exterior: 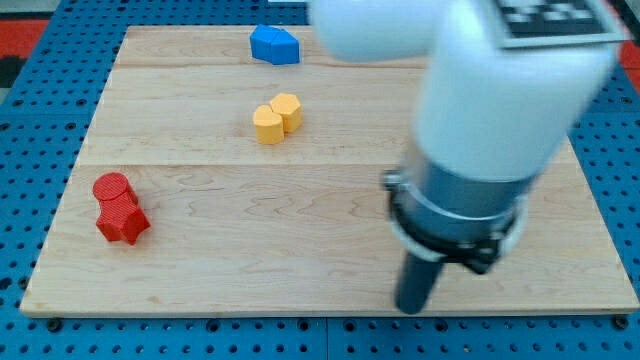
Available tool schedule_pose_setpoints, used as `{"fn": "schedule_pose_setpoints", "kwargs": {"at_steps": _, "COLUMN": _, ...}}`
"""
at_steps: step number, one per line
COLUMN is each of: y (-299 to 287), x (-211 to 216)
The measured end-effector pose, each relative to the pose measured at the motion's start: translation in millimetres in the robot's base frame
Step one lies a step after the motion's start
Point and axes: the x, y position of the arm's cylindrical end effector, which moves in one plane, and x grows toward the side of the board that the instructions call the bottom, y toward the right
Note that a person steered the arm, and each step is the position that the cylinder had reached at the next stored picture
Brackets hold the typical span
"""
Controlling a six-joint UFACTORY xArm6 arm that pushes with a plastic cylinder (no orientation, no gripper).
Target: Separate the red blocks
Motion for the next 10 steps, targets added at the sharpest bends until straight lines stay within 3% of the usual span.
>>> {"fn": "schedule_pose_setpoints", "kwargs": {"at_steps": 3, "y": -183.3, "x": -2.4}}
{"fn": "schedule_pose_setpoints", "kwargs": {"at_steps": 4, "y": -250.1, "x": -20.6}}
{"fn": "schedule_pose_setpoints", "kwargs": {"at_steps": 5, "y": -279.6, "x": -68.3}}
{"fn": "schedule_pose_setpoints", "kwargs": {"at_steps": 6, "y": -279.7, "x": -106.6}}
{"fn": "schedule_pose_setpoints", "kwargs": {"at_steps": 8, "y": -344.8, "x": -118.3}}
{"fn": "schedule_pose_setpoints", "kwargs": {"at_steps": 9, "y": -315.2, "x": -145.5}}
{"fn": "schedule_pose_setpoints", "kwargs": {"at_steps": 10, "y": -234.7, "x": -156.9}}
